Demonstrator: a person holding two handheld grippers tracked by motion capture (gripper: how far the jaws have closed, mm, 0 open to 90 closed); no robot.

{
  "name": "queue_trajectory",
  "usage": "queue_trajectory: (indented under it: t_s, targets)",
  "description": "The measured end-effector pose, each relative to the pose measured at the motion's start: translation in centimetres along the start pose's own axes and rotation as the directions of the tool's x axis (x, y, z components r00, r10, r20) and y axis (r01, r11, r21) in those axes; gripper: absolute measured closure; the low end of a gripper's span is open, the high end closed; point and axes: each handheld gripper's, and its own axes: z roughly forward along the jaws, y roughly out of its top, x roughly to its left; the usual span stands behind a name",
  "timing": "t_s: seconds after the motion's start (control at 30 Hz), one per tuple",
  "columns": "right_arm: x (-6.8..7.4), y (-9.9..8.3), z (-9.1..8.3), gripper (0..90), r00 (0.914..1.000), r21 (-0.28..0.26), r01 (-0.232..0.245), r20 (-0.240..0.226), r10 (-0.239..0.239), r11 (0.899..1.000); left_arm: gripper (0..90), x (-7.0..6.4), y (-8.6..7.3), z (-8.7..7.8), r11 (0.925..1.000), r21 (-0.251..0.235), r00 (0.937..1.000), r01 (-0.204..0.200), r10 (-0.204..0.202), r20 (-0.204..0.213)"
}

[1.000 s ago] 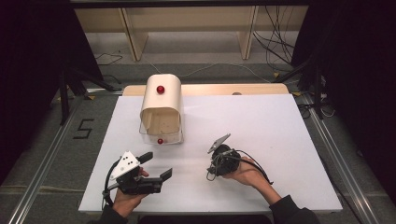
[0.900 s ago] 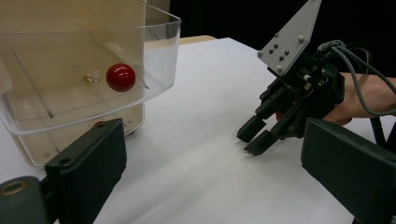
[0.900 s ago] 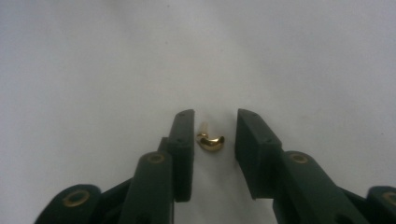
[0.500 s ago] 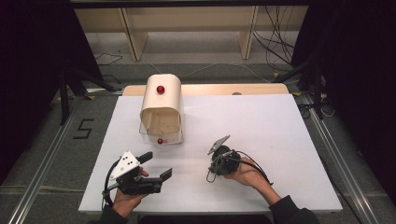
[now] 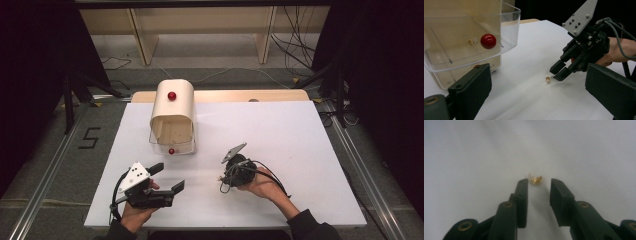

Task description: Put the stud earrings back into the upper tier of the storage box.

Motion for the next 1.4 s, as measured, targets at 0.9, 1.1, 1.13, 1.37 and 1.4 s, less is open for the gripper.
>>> queue_trajectory:
  t_s: [0.9, 1.1, 1.13, 1.37, 1.4]
  targets:
    - [0.5, 1.0, 1.5, 82.7, 0.9990, 0.011, 0.026, 0.036, -0.027, 1.000, 6.5, 0.0, 0.0, 0.0, 1.0000, 0.000, 1.0000, -0.001, 0.001, -0.001]
    - [0.2, 1.2, 0.4, 82.7, 0.9996, -0.039, 0.010, 0.027, -0.009, 0.999, 6.5, 0.0, 0.0, 0.0, 1.0000, -0.001, 1.0000, 0.002, -0.002, -0.002]
    - [0.1, 1.3, 0.1, 82.7, 0.9997, -0.054, 0.008, 0.024, -0.007, 0.999, 6.5, 0.0, 0.0, 0.0, 1.0000, -0.001, 1.0000, 0.003, -0.003, -0.002]
    - [0.3, 2.7, -2.7, 82.6, 0.9997, -0.143, 0.022, 0.018, -0.019, 0.990, 6.5, 0.0, 0.0, 0.0, 1.0000, -0.005, 1.0000, 0.008, -0.008, -0.006]
    - [0.3, 3.0, -3.1, 82.6, 0.9995, -0.152, 0.029, 0.019, -0.026, 0.988, 6.5, 0.0, 0.0, 0.0, 1.0000, -0.004, 1.0000, 0.008, -0.008, -0.006]
